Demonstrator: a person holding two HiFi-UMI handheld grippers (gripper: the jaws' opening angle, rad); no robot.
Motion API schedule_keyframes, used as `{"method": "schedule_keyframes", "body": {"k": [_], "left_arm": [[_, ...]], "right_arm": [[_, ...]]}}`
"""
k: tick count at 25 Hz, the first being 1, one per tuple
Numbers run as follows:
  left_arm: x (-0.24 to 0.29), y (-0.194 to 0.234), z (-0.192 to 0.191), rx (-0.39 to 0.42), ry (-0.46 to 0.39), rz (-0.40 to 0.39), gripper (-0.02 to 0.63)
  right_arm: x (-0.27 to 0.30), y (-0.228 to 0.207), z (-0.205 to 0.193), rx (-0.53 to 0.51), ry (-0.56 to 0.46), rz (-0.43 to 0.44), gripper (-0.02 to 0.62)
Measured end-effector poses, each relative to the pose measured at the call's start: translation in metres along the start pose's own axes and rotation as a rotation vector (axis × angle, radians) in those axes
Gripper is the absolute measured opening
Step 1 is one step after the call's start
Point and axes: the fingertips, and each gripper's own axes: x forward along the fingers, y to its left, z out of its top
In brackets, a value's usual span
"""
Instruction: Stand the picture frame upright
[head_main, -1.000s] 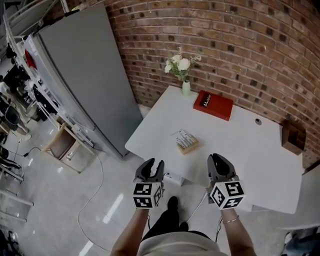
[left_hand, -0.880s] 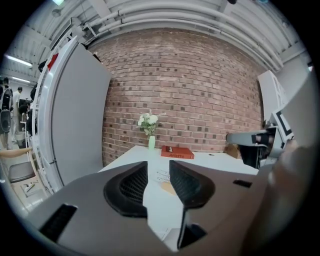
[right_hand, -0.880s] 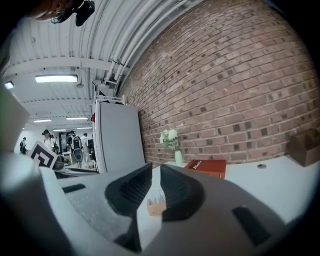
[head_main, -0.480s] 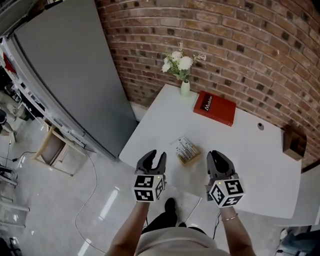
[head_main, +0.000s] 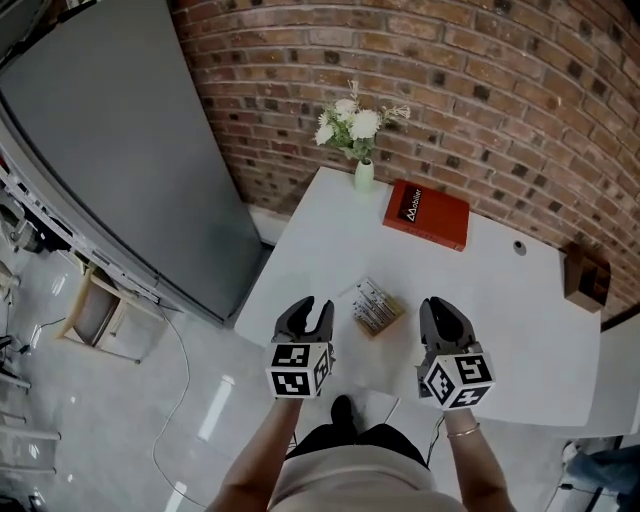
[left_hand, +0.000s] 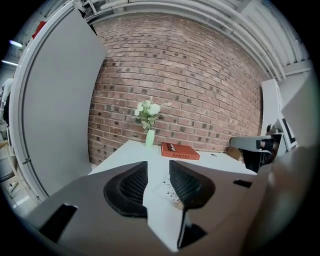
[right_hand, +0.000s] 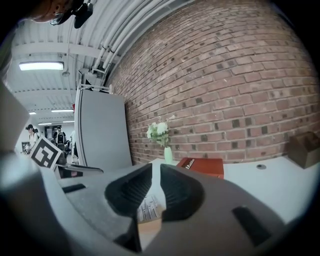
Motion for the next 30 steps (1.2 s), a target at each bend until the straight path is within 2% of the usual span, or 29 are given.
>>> {"method": "schedule_keyframes", "body": {"k": [7, 12, 20, 30], "left_arm": [[0.01, -0.001, -0.01, -0.015, 0.043, -0.022, 0.123], [0.015, 0.001, -0.025, -0.125, 0.082, -0.021, 0.124], [0.031, -0.003, -0.048, -0.247, 0.152, -0.016, 0.13], [0.058, -0.02, -0.084, -0.487, 0.27, -0.065, 0.13]], "right_arm": [[0.009, 0.005, -0.007, -0.01, 0.027, 0.006, 0.037], [0.011, 0.004, -0.011, -0.018, 0.044, 0.02, 0.037], [0.017, -0.005, -0.017, -0.02, 0.08, 0.038, 0.037], [0.026, -0.015, -0.026, -0.01, 0.115, 0.062, 0.037]]}}
